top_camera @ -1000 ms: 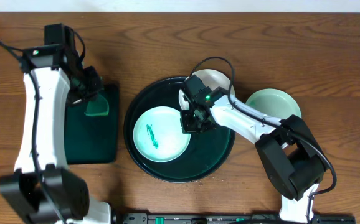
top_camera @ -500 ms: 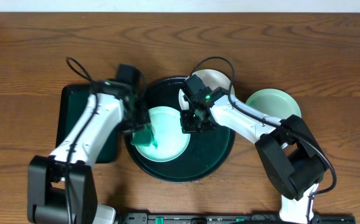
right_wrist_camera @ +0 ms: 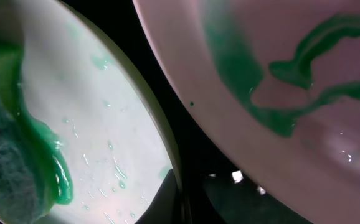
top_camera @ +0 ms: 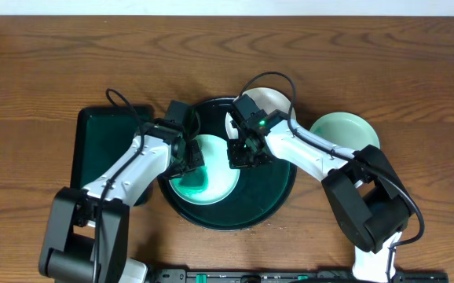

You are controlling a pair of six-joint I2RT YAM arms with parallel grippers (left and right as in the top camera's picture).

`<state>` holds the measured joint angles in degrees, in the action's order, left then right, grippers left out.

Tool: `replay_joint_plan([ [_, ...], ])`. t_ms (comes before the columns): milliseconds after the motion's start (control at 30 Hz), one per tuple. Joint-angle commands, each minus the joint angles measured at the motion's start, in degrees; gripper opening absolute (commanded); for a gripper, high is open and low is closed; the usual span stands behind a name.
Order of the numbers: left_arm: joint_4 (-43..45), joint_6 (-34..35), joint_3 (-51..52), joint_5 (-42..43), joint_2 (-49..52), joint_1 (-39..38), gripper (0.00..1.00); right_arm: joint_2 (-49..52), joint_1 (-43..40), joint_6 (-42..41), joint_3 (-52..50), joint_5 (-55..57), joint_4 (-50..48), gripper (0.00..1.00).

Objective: Clean dirty plates on tray and stack at the side
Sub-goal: 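Scrub the plate with the sponge in the left gripper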

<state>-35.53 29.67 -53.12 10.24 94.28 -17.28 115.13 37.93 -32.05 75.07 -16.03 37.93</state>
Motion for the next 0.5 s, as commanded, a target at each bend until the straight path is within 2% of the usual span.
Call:
replay_joint_plan([
  [0,1.66,-8.33,1.36,10.58,2.23,-0.17,0.07,0.92,-0.46,-0.04,1.03,-0.63,0.04,0.01],
  [133,4.39,-17.88,1.31,18.69,2.21,-0.17,0.07,0.92,-0.46,-0.04,1.03,-0.81,0.09,0.01],
  [267,5.27,-18.18,1.01,13.44,2.21,-0.04,0.07,0.92,-0.46,-0.04,1.03,-0.92,0.35,0.01],
  [333,5.20,-15.34,0.90,5.62,2.21,-0.04,0.07,0.92,-0.46,-0.07,1.03,-0.98,0.28,0.01],
  [433,2.78,-5.95,0.87,-7.10,2.21,-0.04,0.07,0.92,-0.46,-0.07,1.03,-1.01,0.24,0.01],
  [467,1.73,-3.48,0.87,-8.92,2.21,-0.04,0.07,0.92,-0.46,-0.07,1.03,-1.01,0.24,0.01],
])
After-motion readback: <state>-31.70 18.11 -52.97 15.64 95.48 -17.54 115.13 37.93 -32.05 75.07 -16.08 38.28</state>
